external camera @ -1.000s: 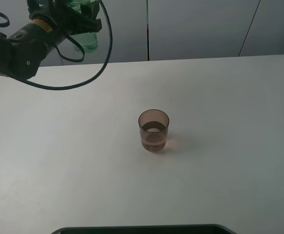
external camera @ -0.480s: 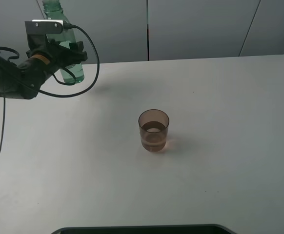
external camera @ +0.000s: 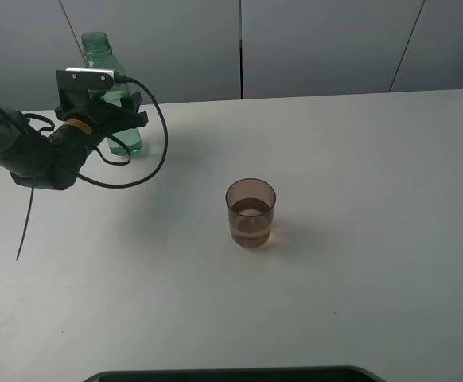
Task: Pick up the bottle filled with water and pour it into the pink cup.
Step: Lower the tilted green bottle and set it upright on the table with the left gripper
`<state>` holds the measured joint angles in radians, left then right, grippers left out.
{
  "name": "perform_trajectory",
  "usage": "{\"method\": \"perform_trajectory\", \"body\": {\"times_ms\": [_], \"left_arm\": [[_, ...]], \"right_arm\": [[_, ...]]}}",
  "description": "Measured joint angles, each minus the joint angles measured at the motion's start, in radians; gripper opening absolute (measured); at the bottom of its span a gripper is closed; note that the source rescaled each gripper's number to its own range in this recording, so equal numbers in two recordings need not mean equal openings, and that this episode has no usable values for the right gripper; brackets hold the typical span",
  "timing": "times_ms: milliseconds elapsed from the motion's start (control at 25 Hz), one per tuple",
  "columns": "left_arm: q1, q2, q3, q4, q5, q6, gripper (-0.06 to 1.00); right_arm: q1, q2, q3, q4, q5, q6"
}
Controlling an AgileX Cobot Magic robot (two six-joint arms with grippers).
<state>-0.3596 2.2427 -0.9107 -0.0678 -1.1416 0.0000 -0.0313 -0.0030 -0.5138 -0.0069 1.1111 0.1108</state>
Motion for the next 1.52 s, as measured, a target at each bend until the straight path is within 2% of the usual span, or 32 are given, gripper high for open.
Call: {"method": "perform_trajectory", "body": {"times_ms": [400,840,880,920,960,1000,1040,1240,1520], "left_arm": [[0.000,0.043,-0.002,0.004,-0.053,0.024,0.02],[0.000,0.045,-0.002,0.006,-0.055,0.028,0.02],[0.000,0.045,-0.002,0.006,-0.057,0.028,0.20],[0.000,0.045,-0.002,0.006,-0.059,0.028,0.63],[0.000,0.045,-0.002,0.006,-0.062,0.028,0.82],[0.000,0.045,-0.002,0.004,-0.064,0.028,0.89],[0.000,0.045,-0.002,0.004,-0.064,0.028,0.93],[0.000,0.045,-0.002,0.002,-0.064,0.028,0.98],[0.000,-0.018,0.021,0.002,-0.064,0.024,0.98]], "right_arm": [[0.000,0.000,0.000,0.000,0.000,0.000],[0.000,0.000,0.000,0.000,0.000,0.000],[0.000,0.000,0.000,0.000,0.000,0.000],[0.000,0.000,0.000,0.000,0.000,0.000],[0.000,0.000,0.000,0.000,0.000,0.000],[0.000,0.000,0.000,0.000,0.000,0.000],[0.000,0.000,0.000,0.000,0.000,0.000],[0.000,0.000,0.000,0.000,0.000,0.000],[0.000,0.000,0.000,0.000,0.000,0.000]]}}
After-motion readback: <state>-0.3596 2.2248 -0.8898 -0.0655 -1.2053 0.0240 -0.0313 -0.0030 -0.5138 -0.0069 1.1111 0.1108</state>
